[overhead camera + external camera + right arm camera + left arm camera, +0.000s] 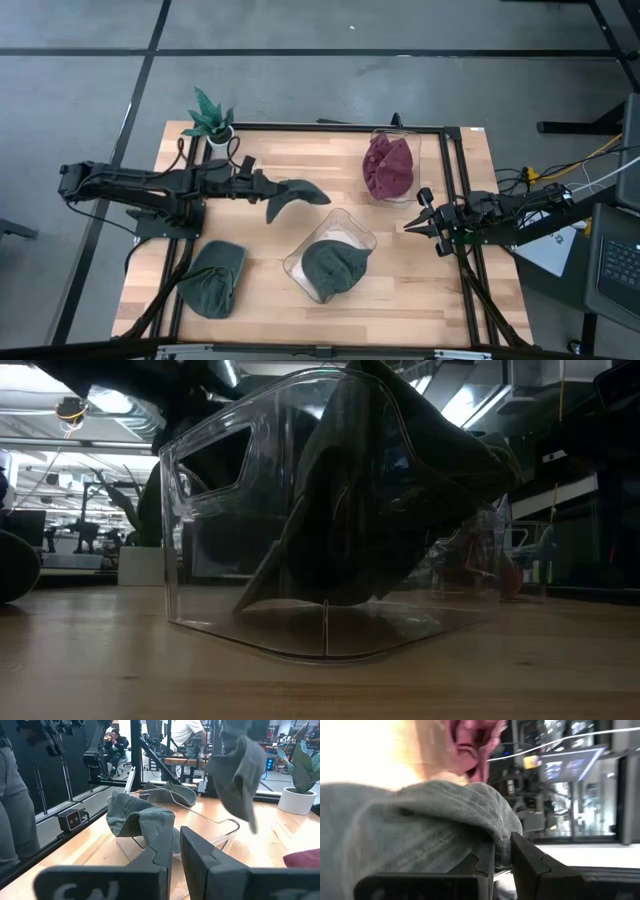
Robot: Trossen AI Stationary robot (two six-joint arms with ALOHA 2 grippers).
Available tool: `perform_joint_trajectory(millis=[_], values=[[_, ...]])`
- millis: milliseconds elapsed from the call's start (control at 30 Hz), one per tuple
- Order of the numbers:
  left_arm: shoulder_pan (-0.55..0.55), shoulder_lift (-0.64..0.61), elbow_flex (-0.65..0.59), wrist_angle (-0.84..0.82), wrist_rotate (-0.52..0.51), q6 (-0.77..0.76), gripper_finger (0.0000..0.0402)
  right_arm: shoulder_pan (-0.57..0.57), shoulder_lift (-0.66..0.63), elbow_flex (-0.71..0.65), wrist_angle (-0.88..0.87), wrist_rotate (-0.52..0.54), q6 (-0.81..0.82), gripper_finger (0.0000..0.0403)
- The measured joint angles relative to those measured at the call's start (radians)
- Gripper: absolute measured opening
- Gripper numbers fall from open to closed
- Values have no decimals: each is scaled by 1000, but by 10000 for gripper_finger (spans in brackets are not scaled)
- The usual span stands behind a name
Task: Pick & Place hat
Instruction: Put the black cap into the bottom transparent bin
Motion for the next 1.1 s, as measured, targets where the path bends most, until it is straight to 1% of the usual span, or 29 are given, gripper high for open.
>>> perform_joint_trajectory(millis=[333, 433, 633, 800, 967, 1100], values=[[-209, 0, 0, 166, -317, -15, 36, 0, 0, 0, 0, 0, 1, 36], [-269, 0, 0, 215, -390, 3, 36, 0, 0, 0, 0, 0, 0, 36], [-381, 6, 4, 306, -442, 52, 36, 0, 0, 0, 0, 0, 0, 36], [-455, 37, 73, 305, -516, 114, 36, 0, 0, 0, 0, 0, 0, 36], [-493, 102, 144, 302, -564, 151, 36, 0, 0, 0, 0, 0, 0, 36], [-524, 177, 208, 302, -600, 153, 36, 0, 0, 0, 0, 0, 1, 36]])
